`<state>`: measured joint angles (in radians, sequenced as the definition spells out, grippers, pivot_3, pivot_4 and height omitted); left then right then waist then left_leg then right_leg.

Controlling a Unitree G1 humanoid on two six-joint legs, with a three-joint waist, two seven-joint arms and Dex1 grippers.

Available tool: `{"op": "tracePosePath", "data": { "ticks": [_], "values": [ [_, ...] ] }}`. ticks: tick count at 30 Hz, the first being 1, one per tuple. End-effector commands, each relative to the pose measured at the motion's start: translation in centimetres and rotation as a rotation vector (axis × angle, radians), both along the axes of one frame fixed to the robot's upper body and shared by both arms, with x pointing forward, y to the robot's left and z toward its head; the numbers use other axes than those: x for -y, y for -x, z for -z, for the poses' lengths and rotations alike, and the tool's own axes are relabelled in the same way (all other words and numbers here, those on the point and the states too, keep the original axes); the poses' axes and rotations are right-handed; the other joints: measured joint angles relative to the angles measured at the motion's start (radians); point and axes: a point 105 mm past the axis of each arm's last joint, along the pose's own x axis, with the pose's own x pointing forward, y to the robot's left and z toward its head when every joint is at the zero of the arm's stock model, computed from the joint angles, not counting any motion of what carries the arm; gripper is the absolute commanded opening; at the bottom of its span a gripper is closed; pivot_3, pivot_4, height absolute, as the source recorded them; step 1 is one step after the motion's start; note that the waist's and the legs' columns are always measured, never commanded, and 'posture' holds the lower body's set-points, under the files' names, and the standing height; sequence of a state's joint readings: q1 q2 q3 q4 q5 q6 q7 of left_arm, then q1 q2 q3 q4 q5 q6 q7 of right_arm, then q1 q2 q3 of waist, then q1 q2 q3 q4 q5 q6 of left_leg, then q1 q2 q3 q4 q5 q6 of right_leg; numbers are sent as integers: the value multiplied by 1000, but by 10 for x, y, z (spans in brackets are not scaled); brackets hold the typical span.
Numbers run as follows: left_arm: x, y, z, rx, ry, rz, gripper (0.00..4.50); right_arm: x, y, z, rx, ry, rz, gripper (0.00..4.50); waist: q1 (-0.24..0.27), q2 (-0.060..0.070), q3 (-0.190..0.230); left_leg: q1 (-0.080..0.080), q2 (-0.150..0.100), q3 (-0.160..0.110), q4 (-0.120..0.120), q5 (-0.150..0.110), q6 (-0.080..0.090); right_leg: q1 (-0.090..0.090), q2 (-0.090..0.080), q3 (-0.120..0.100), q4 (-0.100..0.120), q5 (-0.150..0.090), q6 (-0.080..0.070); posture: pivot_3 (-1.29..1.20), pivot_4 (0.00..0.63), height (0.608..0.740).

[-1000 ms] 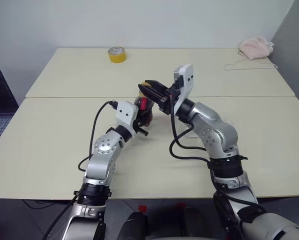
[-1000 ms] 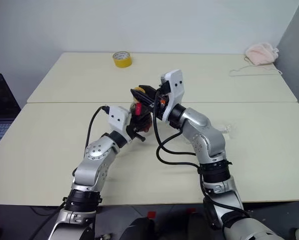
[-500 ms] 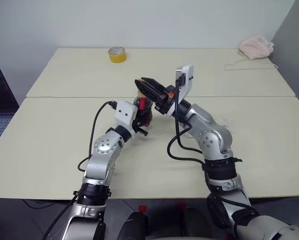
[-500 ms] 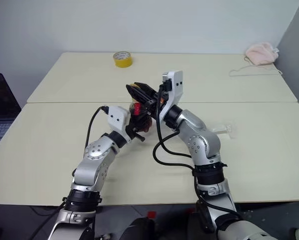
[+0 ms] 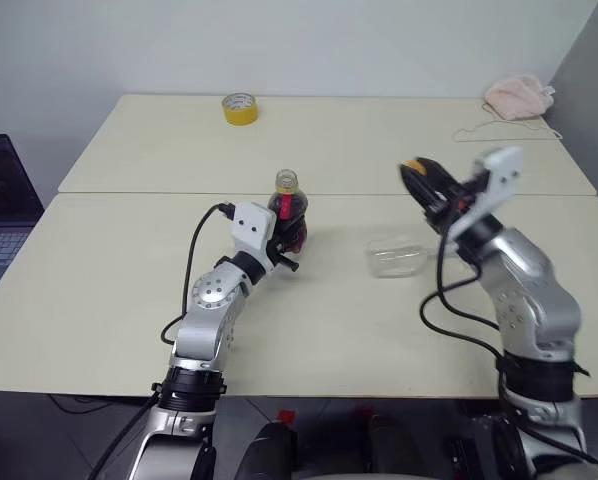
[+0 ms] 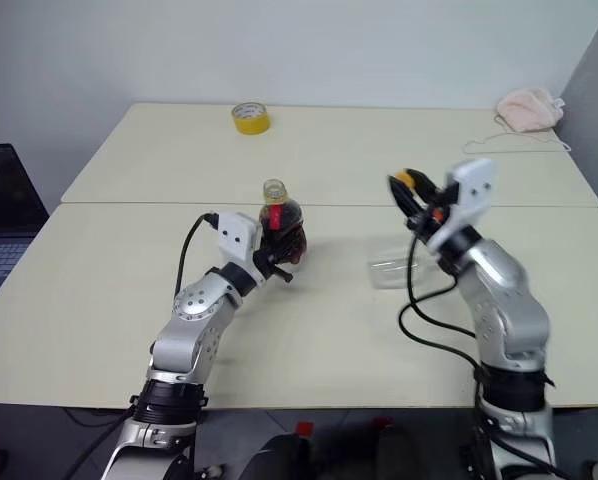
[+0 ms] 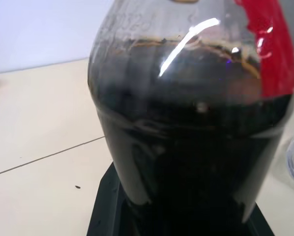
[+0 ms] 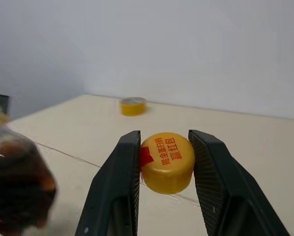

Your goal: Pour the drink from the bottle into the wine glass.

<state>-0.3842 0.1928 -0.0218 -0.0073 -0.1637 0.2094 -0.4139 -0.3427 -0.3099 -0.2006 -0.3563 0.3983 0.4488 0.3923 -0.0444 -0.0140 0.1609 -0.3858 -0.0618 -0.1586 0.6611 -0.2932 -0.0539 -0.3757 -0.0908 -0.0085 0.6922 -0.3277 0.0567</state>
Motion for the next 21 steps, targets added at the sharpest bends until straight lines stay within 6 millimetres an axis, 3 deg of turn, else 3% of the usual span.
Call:
{"op": "tracePosePath", "data": {
  "ticks": [1, 3, 8, 15, 19, 21],
  "values": [
    [-2, 3, -24, 96, 42, -6, 756, 37, 19, 7, 51, -8, 194, 1220, 1, 0, 0, 1, 1, 0, 0, 0, 0, 1, 0, 0, 0, 0, 0, 0, 150, 740],
    [-2, 2, -24, 96, 45, -7, 756, 46, 24, 19, 38, 34, 241, 1220, 0, 0, 0, 1, 0, 1, 0, 0, 0, 1, 0, 1, 0, 0, 0, 0, 150, 740],
    [-2, 2, -24, 97, 51, -12, 756, 91, 48, 72, -73, 105, 460, 1220, 10, 0, 0, 3, 0, 1, 0, 0, 0, 2, 1, 1, 0, 0, 0, 0, 150, 740],
    [-4, 2, -25, 99, 49, -18, 756, 91, 68, 120, -228, 181, 417, 1220, 11, 1, -1, 4, 1, 3, 0, 0, 0, 3, 1, 2, 0, 0, 0, 0, 150, 740],
    [-4, 2, -25, 99, 48, -20, 756, 93, 69, 130, -278, 152, 417, 1220, 12, 1, -1, 4, 1, 3, 0, 0, 0, 3, 1, 2, -1, 0, 0, 0, 150, 740],
    [-4, 2, -25, 100, 48, -20, 756, 95, 68, 134, -302, 142, 416, 1954, 13, 1, -1, 4, 1, 2, 0, 0, 0, 3, 1, 2, -1, 0, 0, 0, 150, 740]
  ]
}}
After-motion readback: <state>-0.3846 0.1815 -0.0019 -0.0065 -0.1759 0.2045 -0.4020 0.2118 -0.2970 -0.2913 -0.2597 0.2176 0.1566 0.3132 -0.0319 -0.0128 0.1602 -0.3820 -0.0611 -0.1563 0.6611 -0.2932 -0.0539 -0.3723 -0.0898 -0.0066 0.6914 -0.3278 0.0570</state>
